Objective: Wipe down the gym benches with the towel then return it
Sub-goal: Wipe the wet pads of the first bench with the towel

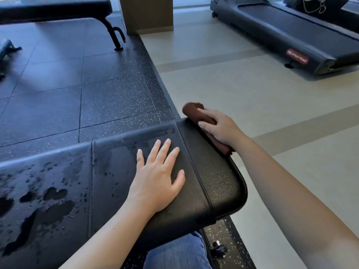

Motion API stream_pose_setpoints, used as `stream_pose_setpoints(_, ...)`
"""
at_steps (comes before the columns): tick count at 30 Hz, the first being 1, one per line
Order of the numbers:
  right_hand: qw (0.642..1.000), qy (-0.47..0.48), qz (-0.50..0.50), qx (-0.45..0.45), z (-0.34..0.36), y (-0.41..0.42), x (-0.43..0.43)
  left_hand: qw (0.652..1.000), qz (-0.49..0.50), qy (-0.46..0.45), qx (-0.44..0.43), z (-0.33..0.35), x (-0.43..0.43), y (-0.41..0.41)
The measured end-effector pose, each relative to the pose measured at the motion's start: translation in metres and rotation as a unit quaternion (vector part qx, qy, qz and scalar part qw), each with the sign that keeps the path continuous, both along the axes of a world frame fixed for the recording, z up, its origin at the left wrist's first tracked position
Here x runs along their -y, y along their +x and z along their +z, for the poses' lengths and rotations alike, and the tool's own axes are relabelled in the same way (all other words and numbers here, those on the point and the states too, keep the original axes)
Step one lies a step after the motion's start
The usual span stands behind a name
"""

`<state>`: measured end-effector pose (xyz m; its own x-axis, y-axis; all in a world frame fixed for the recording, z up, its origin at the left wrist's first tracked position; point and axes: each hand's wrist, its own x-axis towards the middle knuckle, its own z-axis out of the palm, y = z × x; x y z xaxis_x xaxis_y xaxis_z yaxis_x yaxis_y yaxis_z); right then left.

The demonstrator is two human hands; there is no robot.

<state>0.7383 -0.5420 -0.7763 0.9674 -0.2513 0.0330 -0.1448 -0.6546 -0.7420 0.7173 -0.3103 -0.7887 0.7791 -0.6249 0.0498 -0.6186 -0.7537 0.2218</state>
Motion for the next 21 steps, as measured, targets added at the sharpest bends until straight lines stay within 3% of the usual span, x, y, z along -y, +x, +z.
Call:
stream_pose_setpoints(3,0.998,0.069,0.013,0.006,-0.003,0.005,0.005,1.0,0.001,-0.004,-0.003,0.0,-0.001,0.0)
stream_pose_setpoints(10,0.973,0.227,-0.032,0.026,-0.025,-0.069,0.011,1.0,0.006,-0.003,-0.001,0.002,0.001,-0.001)
stream_pose_setpoints(13,0.987,0.157,-0.022,0.007,-0.014,-0.036,0.013,1.0,0.007,0.006,0.003,0.002,0.001,-0.002)
stream_pose_setpoints(17,0.989,0.139,0.034,-0.029,-0.006,0.013,0.016,1.0,0.008,0.003,0.003,0.0,0.0,-0.001)
stream_pose_setpoints(21,0.994,0.106,0.033,0.002,-0.011,-0.011,0.015,1.0,0.009,0.002,-0.001,0.0,0.0,-0.001)
